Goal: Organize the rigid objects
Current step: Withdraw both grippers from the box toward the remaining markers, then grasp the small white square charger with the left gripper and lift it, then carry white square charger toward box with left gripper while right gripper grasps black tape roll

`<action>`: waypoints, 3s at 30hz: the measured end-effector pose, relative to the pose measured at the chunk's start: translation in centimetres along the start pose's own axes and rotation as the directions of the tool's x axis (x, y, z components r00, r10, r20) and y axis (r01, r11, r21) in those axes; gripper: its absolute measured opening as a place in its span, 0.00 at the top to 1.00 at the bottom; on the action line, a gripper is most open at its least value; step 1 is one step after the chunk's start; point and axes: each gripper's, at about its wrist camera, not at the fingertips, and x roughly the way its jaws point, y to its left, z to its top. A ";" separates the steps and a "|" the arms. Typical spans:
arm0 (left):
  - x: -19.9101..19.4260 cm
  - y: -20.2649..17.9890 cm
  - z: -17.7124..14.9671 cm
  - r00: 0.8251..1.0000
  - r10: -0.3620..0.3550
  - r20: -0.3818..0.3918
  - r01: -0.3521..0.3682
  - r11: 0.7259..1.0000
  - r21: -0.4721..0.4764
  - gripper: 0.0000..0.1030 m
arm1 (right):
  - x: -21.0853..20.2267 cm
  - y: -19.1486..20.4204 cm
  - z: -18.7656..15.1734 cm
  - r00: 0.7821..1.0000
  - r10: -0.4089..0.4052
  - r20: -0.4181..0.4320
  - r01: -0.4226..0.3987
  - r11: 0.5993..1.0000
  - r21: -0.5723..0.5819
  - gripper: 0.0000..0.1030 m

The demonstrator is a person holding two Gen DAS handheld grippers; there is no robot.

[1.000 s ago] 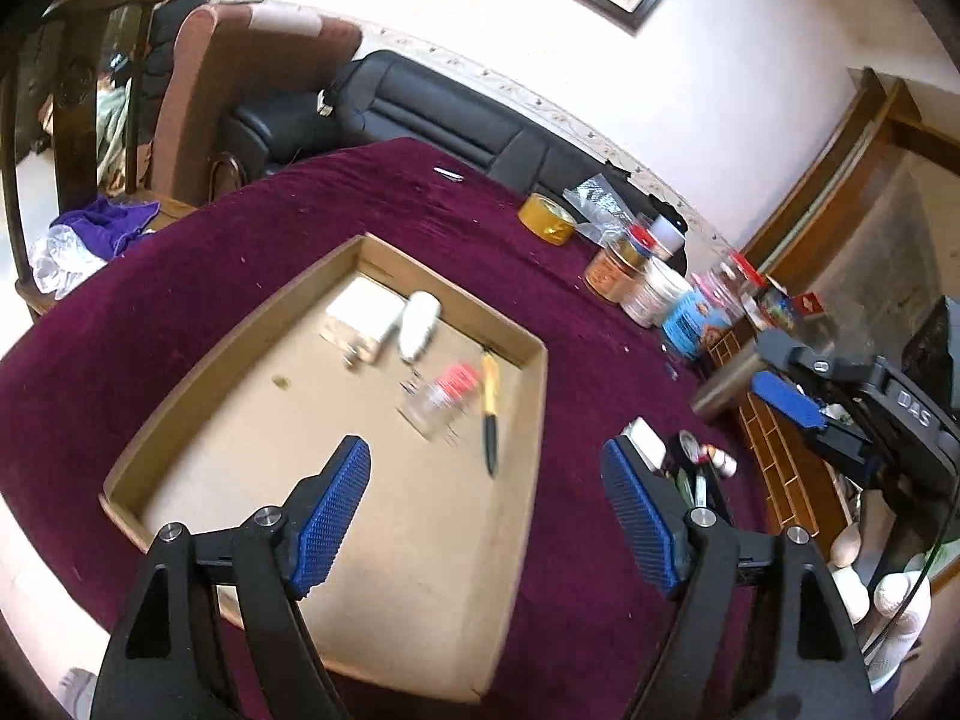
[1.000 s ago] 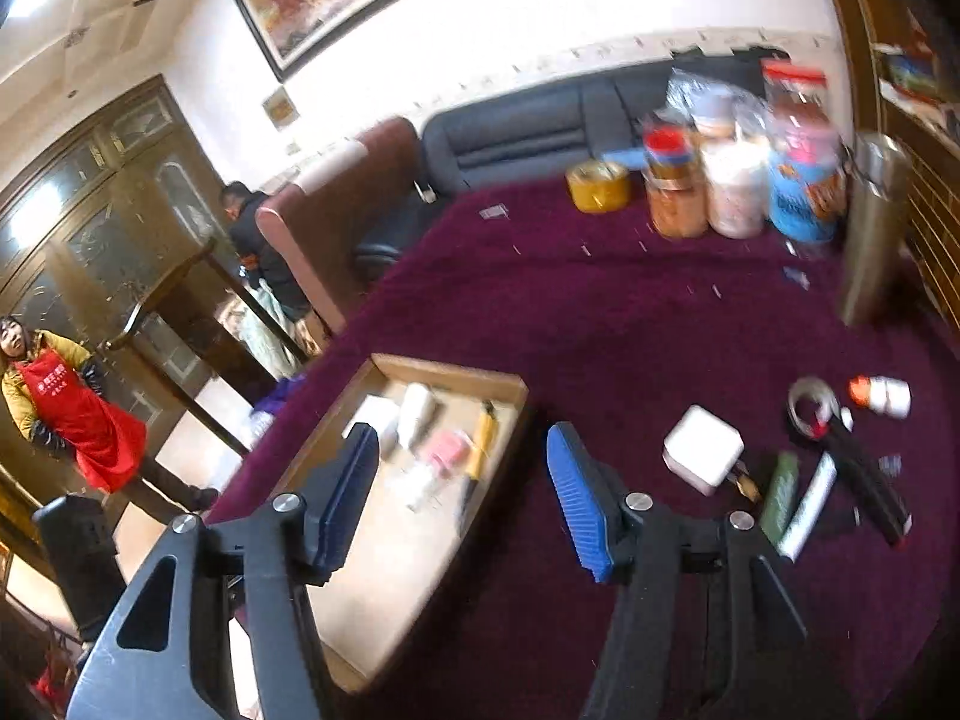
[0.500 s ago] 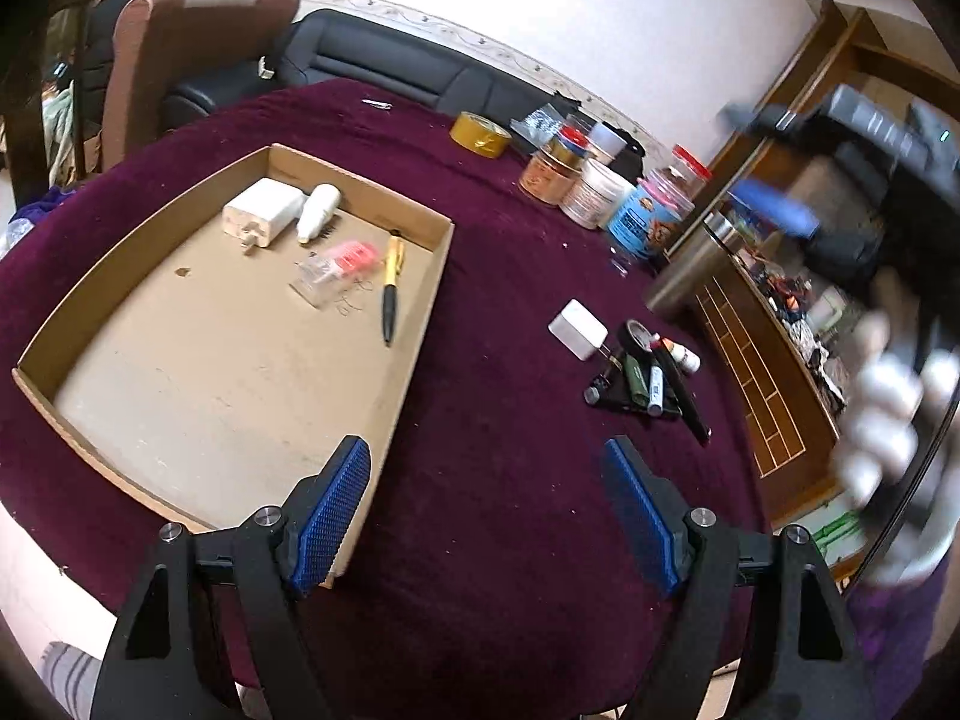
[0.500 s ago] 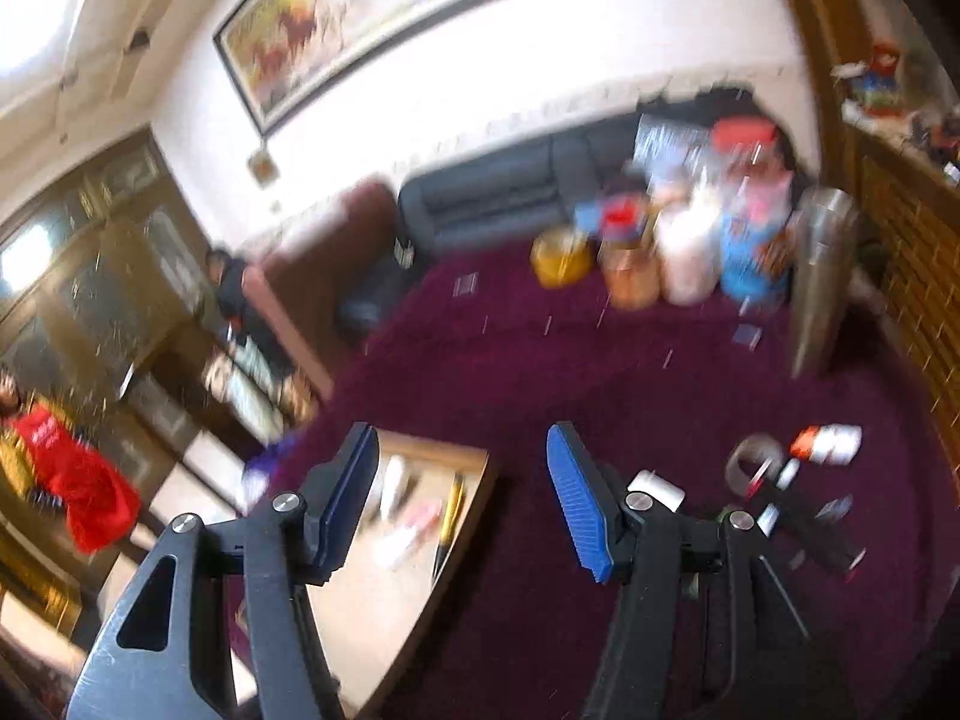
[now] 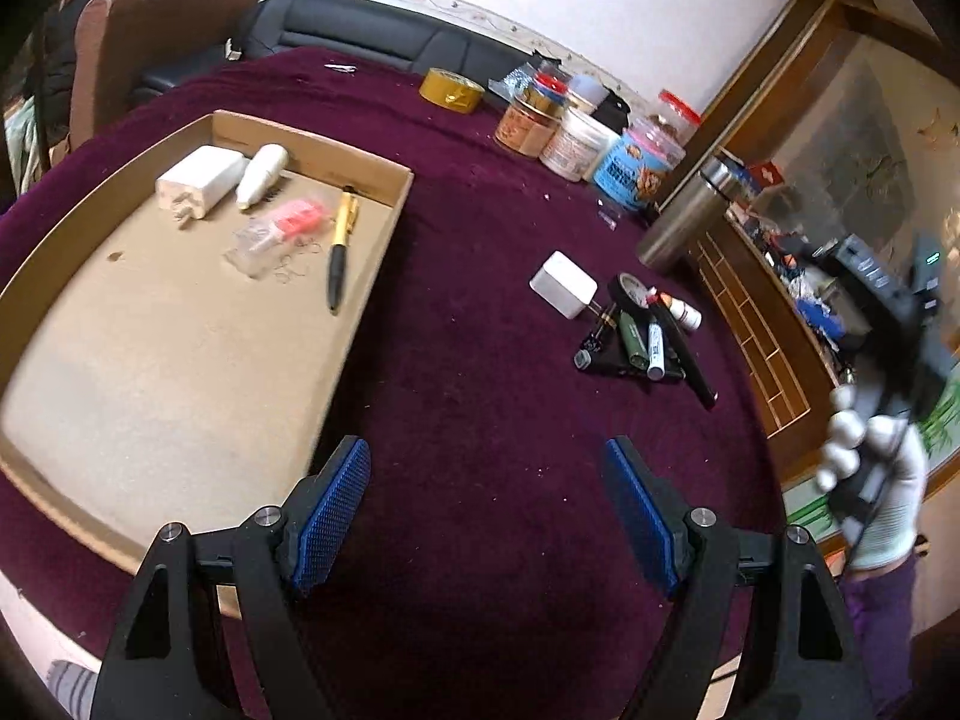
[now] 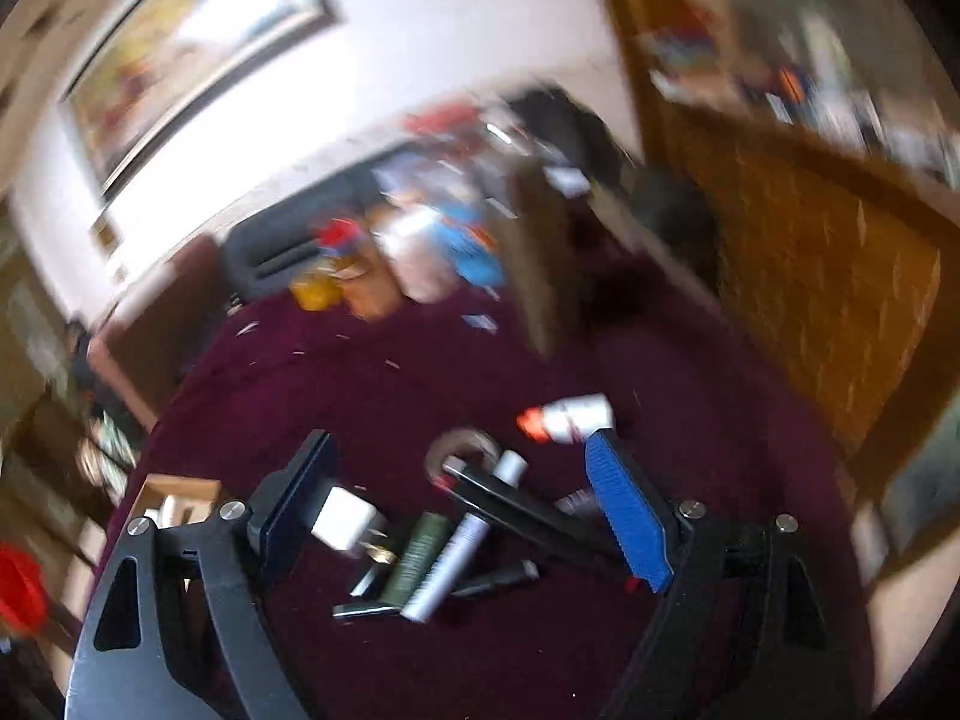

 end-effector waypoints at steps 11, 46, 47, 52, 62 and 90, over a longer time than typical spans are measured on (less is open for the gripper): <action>3.6 -3.3 1.2 0.994 0.105 -0.037 -0.099 0.987 0.124 0.28 | 2.6 -6.5 -0.3 0.971 -0.174 0.164 0.157 0.981 0.109 0.18; 17.1 -7.2 9.7 0.941 0.280 -0.189 -0.193 0.905 0.378 0.48 | 4.7 -6.0 -0.9 0.985 -0.154 0.079 0.148 0.986 0.079 0.18; 16.2 -6.4 9.2 0.944 0.266 -0.195 -0.183 0.914 0.362 0.48 | 4.8 -6.0 -1.0 0.985 -0.152 0.076 0.146 0.986 0.076 0.18; 13.9 -4.8 8.1 0.959 0.202 -0.198 -0.136 0.943 0.305 0.38 | 5.0 -5.8 -1.2 0.984 -0.164 0.073 0.159 0.985 0.066 0.18; 12.6 -6.9 5.9 0.973 0.191 -0.130 -0.139 0.934 0.330 0.48 | 4.6 -5.1 -1.1 0.970 -0.213 0.121 0.211 0.977 0.027 0.18; -1.3 -0.2 3.0 0.987 -0.157 -0.019 0.158 0.982 0.101 0.48 | 2.4 3.7 -0.7 0.986 -0.144 0.090 0.155 0.978 -0.139 0.18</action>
